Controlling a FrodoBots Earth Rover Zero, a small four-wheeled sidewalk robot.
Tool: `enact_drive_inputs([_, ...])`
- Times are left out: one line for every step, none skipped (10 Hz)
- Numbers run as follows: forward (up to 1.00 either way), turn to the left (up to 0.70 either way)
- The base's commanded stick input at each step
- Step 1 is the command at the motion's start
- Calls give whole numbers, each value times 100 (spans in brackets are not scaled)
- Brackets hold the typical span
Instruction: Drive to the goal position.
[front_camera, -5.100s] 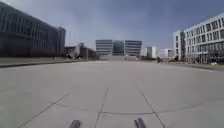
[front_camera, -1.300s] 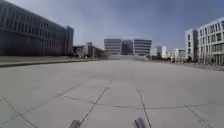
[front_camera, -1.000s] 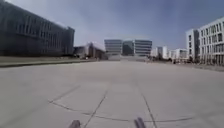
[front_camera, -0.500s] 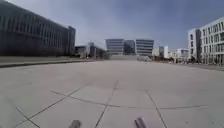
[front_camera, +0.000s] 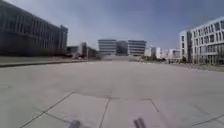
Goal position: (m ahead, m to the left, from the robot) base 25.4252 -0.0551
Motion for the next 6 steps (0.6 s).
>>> enact_drive_inputs([100,-1])
enact_drive_inputs([100,0])
enact_drive_inputs([100,0])
enact_drive_inputs([100,0])
enact_drive_inputs([100,0])
enact_drive_inputs([100,0])
